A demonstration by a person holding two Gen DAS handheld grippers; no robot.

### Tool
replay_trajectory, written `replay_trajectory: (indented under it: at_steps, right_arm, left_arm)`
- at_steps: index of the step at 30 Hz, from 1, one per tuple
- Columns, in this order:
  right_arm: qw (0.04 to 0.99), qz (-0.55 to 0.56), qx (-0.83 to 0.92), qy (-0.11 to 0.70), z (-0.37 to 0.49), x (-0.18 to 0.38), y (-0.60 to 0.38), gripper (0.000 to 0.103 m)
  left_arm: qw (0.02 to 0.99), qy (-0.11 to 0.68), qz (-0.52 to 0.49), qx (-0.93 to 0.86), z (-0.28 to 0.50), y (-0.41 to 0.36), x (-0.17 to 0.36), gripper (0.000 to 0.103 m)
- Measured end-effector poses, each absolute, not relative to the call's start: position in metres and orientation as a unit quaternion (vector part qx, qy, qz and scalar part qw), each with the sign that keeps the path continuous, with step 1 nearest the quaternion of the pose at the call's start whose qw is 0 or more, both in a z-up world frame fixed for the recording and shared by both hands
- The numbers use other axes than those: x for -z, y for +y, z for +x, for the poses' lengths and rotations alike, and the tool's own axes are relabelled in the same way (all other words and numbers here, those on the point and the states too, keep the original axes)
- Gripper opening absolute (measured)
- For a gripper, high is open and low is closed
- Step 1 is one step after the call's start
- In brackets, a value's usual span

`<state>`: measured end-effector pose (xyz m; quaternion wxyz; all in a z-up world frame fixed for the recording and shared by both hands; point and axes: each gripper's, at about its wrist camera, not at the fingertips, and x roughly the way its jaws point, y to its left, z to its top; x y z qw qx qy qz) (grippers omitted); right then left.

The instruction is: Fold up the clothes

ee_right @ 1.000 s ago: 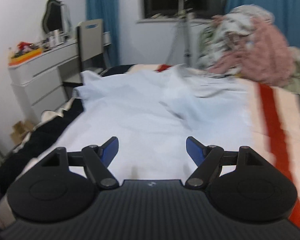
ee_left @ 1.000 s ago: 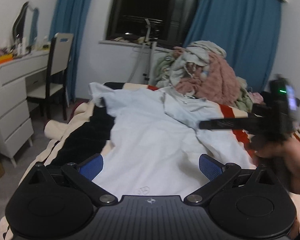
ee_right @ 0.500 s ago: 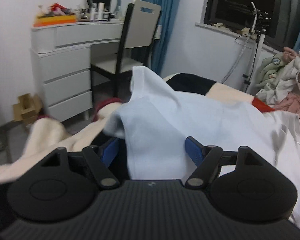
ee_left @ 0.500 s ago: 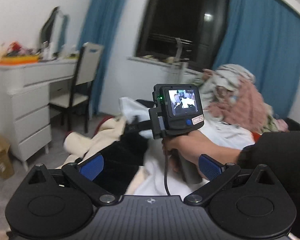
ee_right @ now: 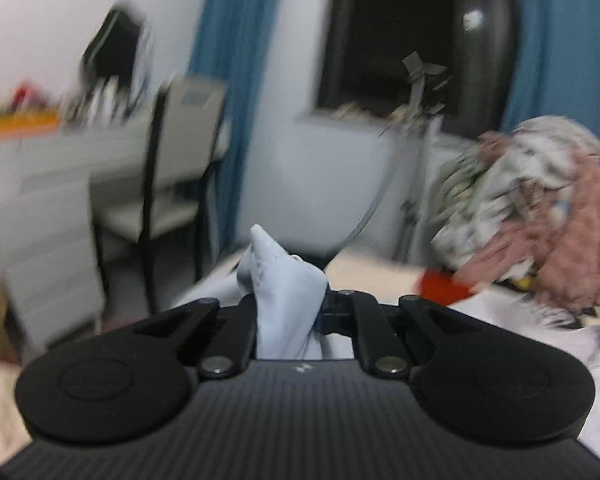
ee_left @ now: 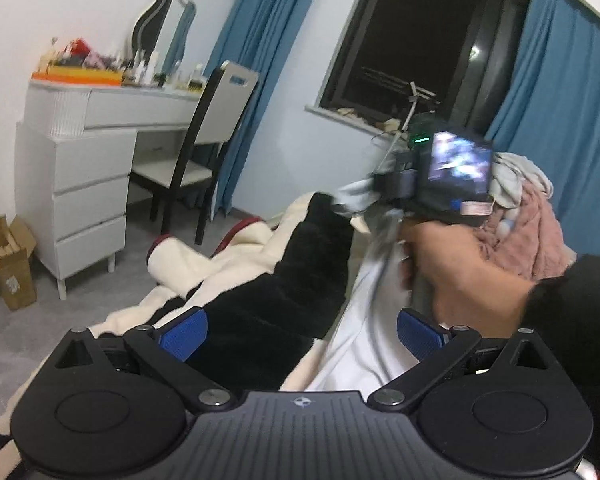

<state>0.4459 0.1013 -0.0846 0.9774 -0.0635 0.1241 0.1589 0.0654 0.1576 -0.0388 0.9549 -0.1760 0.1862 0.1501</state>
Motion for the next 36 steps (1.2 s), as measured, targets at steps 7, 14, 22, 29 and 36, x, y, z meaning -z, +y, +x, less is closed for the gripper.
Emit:
replay_trajectory:
  at_steps: [7, 14, 22, 29, 36]
  right_arm:
    - [0.995, 0.047, -0.060, 0.063, 0.452, 0.057, -0.041, 0.007]
    - [0.979, 0.117, 0.051, 0.157, 0.488, 0.127, -0.174, 0.007]
    - [0.968, 0.117, 0.013, 0.223, 0.509, 0.164, -0.184, 0.026]
    - [0.962, 0.128, -0.028, 0.238, 0.452, 0.124, -0.184, 0.072]
    - [0.968, 0.095, -0.049, 0.227, 0.329, 0.076, -0.188, 0.072]
  left_arm:
    - [0.960, 0.177, -0.156, -0.148, 0.060, 0.133, 0.033, 0.102]
    - [0.966, 0.216, -0.099, -0.105, 0.084, 0.091, 0.049, 0.102]
    - [0.968, 0.228, -0.075, -0.072, 0.101, 0.073, 0.069, 0.102]
    - [0.967, 0.227, -0.090, -0.067, 0.100, 0.081, 0.065, 0.102]
    - [0.966, 0.221, -0.118, -0.063, 0.075, 0.088, 0.045, 0.102]
